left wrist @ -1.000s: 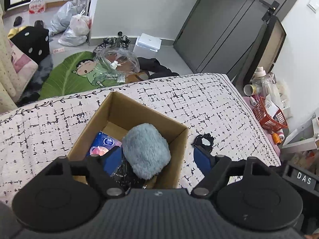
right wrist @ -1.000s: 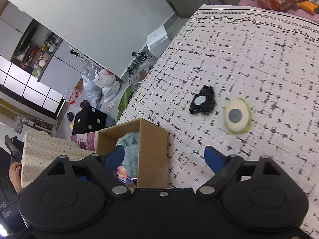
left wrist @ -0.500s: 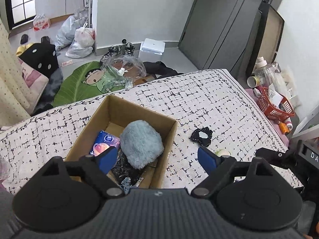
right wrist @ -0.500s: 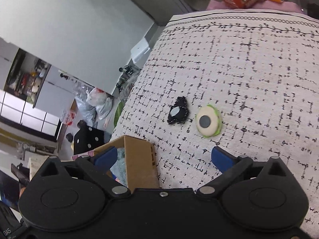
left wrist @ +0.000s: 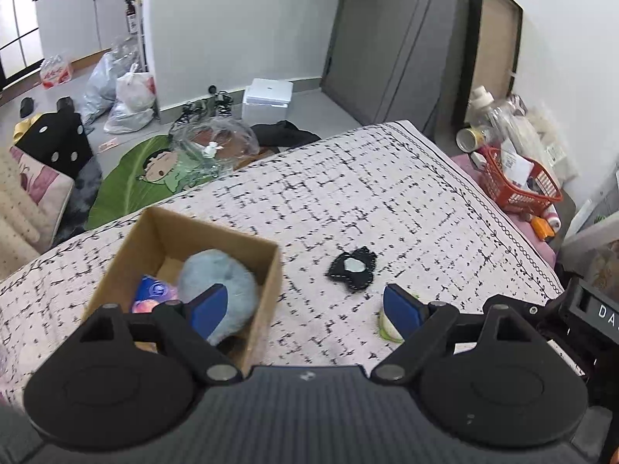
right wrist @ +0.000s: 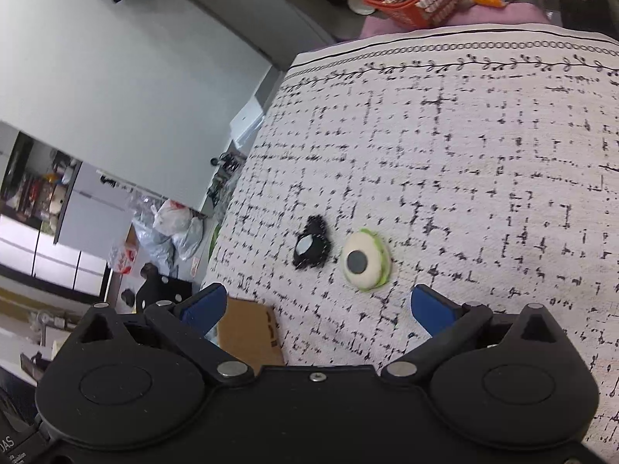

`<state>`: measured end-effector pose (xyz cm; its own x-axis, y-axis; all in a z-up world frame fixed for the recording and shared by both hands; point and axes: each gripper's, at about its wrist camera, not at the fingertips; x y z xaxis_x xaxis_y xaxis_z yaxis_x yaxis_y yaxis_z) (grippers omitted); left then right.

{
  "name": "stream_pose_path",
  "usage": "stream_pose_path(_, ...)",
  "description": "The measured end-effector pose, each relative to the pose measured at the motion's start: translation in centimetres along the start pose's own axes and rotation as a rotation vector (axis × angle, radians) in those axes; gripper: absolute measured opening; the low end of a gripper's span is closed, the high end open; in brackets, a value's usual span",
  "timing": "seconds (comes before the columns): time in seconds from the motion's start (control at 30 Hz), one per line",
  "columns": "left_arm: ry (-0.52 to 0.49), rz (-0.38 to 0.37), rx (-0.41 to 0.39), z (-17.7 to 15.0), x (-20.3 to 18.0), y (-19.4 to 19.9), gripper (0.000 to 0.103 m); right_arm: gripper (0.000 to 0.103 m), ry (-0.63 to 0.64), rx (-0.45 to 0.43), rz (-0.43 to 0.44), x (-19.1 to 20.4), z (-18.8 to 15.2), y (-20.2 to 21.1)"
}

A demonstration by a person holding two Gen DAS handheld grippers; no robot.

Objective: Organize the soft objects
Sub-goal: 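Move the left tool toward the black lace ring while the right tool approaches the green-white disc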

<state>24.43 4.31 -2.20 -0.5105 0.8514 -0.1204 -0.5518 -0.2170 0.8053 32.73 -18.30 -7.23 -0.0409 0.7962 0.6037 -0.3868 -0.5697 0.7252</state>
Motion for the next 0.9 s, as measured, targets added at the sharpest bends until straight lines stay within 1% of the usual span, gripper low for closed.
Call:
stream_pose_path(0.13,-0.025,-0.018,0.007,0.4,-1.3,-1.1,0.087,0.1,-0.02,-0.002,-0.012,-1.1,0.5,-0.7)
stream_pose_path(0.23,-0.038,-0.028,0.014,0.6,-2.3,-2.2,0.087,0.094,-0.062,0.004,-0.02,-2.1,0.9,-1.3)
stream_pose_path(0.27,-0.042,-0.032,0.016,0.7,-2.7,-2.6,0.087,0.089,-0.076,0.004,-0.025,-2.5,1.1,-1.5)
stream_pose_path(0.3,-0.047,-0.035,0.017,0.9,-2.9,-3.0,0.087,0.085,-0.086,0.005,-0.031,-2.8,1.2,-1.7)
stream_pose_path(0.33,-0.049,-0.039,0.016,0.9,-3.2,-3.4,0.087,0.084,-0.099,0.006,-0.034,-3.1,1.4,-2.0)
stream_pose_path(0.5,-0.057,-0.043,0.023,1.4,-4.3,-5.7,0.086,0.064,-0.13,0.026,-0.036,-4.1,1.8,-3.7)
stream_pose_path(0.6,-0.057,-0.052,0.041,1.5,-4.8,-7.4,0.083,0.058,-0.126,0.037,-0.029,-4.4,2.1,-5.1)
stream_pose_path(0.67,-0.054,-0.053,0.05,1.4,-5.0,-8.4,0.082,0.056,-0.129,0.051,-0.025,-4.5,2.2,-6.0)
stream_pose_path(0.73,-0.05,-0.051,0.061,1.4,-5.1,-9.4,0.075,0.054,-0.131,0.063,-0.027,-4.6,2.5,-7.1)
stream_pose_path(0.77,-0.044,-0.052,0.069,1.4,-5.1,-9.8,0.074,0.052,-0.134,0.072,-0.029,-4.7,2.6,-7.6)
stream_pose_path(0.83,-0.026,-0.06,0.083,1.4,-4.9,-10.7,0.065,0.05,-0.145,0.092,-0.033,-5.1,2.7,-8.7)
stream_pose_path(0.9,-0.008,-0.057,0.093,1.6,-4.7,-11.6,0.06,0.05,-0.151,0.113,-0.04,-5.3,2.7,-9.7)
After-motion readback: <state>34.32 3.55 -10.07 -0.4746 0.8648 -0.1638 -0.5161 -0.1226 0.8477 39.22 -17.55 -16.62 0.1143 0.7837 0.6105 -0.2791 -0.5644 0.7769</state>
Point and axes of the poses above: each gripper's, at about its wrist camera, not at the fingertips, and y roughly against the way its jaws point, x to its left, z to its top, and after that the axes turned 2 degrees about z, right-handed
